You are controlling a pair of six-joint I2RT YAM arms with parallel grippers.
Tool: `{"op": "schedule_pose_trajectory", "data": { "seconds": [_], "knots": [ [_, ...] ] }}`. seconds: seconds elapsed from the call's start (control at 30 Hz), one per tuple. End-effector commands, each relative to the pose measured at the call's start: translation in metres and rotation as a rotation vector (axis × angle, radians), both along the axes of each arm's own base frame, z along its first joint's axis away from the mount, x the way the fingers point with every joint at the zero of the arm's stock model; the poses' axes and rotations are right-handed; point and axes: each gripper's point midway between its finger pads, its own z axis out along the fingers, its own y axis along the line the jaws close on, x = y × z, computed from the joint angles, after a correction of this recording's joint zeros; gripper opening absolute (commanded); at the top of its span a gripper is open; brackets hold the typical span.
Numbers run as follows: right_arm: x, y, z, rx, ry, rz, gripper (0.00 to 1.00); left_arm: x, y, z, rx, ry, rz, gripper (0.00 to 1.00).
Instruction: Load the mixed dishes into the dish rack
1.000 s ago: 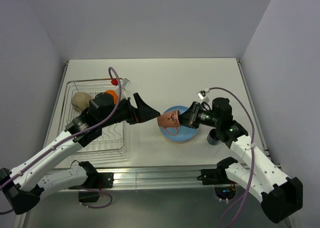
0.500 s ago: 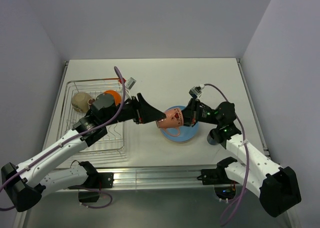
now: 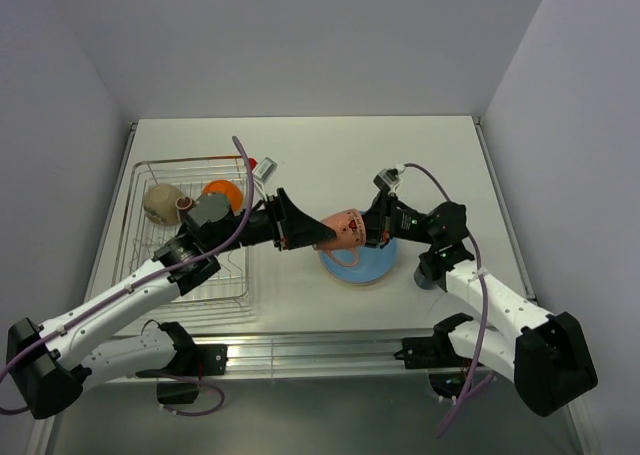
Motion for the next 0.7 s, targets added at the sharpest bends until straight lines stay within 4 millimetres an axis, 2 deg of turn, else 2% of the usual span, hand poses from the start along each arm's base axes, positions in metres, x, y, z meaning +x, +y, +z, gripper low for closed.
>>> {"op": "schedule_pose_trajectory", "data": {
  "seconds": [0.0, 0.2, 0.4, 0.5, 0.6, 0.63, 0.67],
  "knots": [
    [0.005, -0.002, 0.022, 0.052, -0.104, -0.036, 0.00, -0.009, -0.003, 0.020, -0.070, -0.040, -0.031, 0.96],
    [0.011, 0.000, 0.018, 0.044, -0.101, -0.046, 0.00, -0.006, -0.003, 0.025, -0.072, -0.041, -0.013, 0.92],
    [0.015, 0.001, 0.014, 0.034, -0.101, -0.058, 0.00, -0.005, -0.010, 0.025, -0.081, -0.015, -0.024, 0.80],
    [0.016, 0.002, 0.014, 0.033, -0.106, -0.060, 0.00, -0.005, -0.011, 0.022, -0.084, -0.007, -0.029, 0.70],
    [0.017, 0.002, 0.016, 0.034, -0.113, -0.059, 0.00, -0.004, -0.012, 0.021, -0.082, -0.007, -0.024, 0.46],
    [0.017, 0.002, 0.017, 0.034, -0.122, -0.060, 0.12, -0.003, -0.012, 0.022, -0.079, -0.013, -0.018, 0.22],
    [0.017, 0.002, 0.018, 0.033, -0.126, -0.060, 0.23, -0.003, -0.011, 0.022, -0.074, -0.010, -0.014, 0.04]
  ]
}}
